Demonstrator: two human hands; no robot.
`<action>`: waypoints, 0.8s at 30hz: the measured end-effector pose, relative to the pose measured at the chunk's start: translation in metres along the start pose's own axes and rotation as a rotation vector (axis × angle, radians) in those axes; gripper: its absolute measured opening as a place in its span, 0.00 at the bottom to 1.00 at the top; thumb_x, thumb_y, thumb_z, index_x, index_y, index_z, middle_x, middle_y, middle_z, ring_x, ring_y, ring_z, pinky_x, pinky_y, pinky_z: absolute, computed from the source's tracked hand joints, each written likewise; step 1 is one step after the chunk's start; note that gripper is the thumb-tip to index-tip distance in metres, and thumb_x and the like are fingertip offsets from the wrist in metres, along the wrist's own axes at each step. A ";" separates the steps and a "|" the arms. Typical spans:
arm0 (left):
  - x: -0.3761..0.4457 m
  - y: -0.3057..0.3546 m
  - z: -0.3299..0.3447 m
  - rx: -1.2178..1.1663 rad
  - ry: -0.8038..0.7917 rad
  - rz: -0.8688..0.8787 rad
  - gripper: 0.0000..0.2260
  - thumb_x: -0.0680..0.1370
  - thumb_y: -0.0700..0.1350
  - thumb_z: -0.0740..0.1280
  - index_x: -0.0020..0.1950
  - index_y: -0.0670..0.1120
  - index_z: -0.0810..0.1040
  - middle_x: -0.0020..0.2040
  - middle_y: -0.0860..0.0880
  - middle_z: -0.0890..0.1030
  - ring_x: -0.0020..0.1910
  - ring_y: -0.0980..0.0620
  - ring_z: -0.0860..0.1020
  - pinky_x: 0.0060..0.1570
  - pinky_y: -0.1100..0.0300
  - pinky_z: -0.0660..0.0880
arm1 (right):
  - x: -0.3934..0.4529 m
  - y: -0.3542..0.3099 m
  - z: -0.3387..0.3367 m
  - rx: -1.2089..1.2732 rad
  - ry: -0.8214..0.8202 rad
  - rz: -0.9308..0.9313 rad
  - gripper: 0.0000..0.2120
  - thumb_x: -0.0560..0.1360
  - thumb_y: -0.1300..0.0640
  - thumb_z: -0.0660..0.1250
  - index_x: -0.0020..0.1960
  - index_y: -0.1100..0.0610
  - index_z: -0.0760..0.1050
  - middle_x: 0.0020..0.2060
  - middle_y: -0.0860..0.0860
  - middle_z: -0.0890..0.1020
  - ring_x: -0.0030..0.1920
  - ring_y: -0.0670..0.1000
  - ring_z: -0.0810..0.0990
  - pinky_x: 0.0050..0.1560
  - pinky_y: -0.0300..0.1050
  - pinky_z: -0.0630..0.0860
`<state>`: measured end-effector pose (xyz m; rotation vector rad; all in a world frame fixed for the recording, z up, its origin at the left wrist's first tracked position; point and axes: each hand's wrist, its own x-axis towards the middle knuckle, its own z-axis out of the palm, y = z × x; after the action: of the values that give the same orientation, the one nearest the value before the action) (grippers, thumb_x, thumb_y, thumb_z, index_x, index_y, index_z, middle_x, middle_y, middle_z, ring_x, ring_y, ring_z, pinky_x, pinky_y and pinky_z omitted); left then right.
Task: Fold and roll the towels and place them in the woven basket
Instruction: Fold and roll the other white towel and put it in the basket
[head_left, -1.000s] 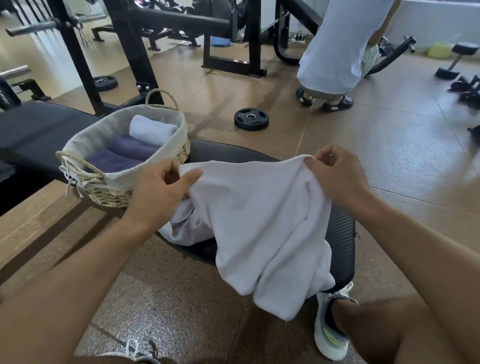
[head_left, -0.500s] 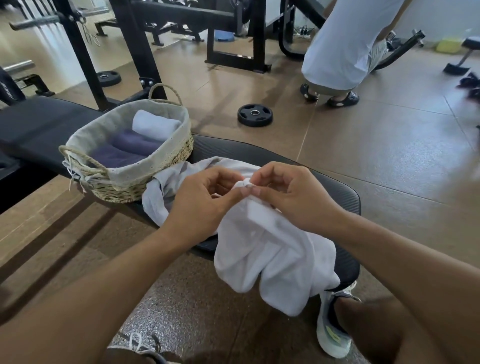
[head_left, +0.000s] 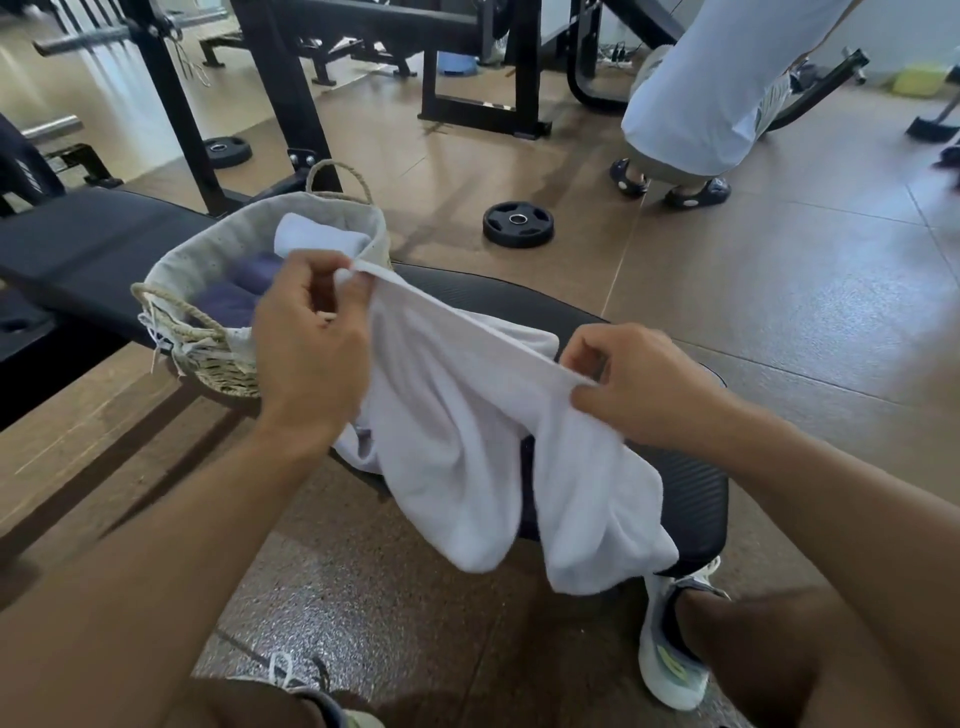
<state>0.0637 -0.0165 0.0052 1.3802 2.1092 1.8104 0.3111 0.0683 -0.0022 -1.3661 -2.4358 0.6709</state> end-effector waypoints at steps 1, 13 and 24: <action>0.007 -0.005 -0.003 0.005 0.041 -0.041 0.03 0.81 0.47 0.66 0.51 0.49 0.77 0.39 0.60 0.76 0.35 0.67 0.75 0.37 0.75 0.68 | 0.003 0.005 -0.004 0.014 0.066 0.053 0.06 0.71 0.58 0.69 0.44 0.46 0.78 0.39 0.42 0.82 0.41 0.43 0.80 0.40 0.44 0.76; -0.023 0.002 0.008 -0.028 -0.387 -0.072 0.08 0.76 0.44 0.74 0.42 0.50 0.75 0.42 0.54 0.83 0.42 0.61 0.81 0.45 0.66 0.76 | -0.005 -0.007 -0.015 0.772 -0.019 0.217 0.15 0.77 0.57 0.72 0.63 0.52 0.75 0.43 0.65 0.82 0.38 0.55 0.80 0.34 0.50 0.80; -0.052 0.026 0.009 -0.281 -0.542 -0.238 0.03 0.78 0.48 0.72 0.48 0.50 0.80 0.34 0.52 0.85 0.31 0.53 0.77 0.36 0.49 0.76 | -0.016 -0.023 -0.007 0.459 -0.046 -0.310 0.24 0.75 0.74 0.67 0.56 0.46 0.81 0.47 0.37 0.84 0.50 0.45 0.84 0.49 0.46 0.84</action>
<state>0.1154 -0.0447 -0.0020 1.2933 1.5954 1.3752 0.3063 0.0462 0.0158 -0.7864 -2.2599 1.0963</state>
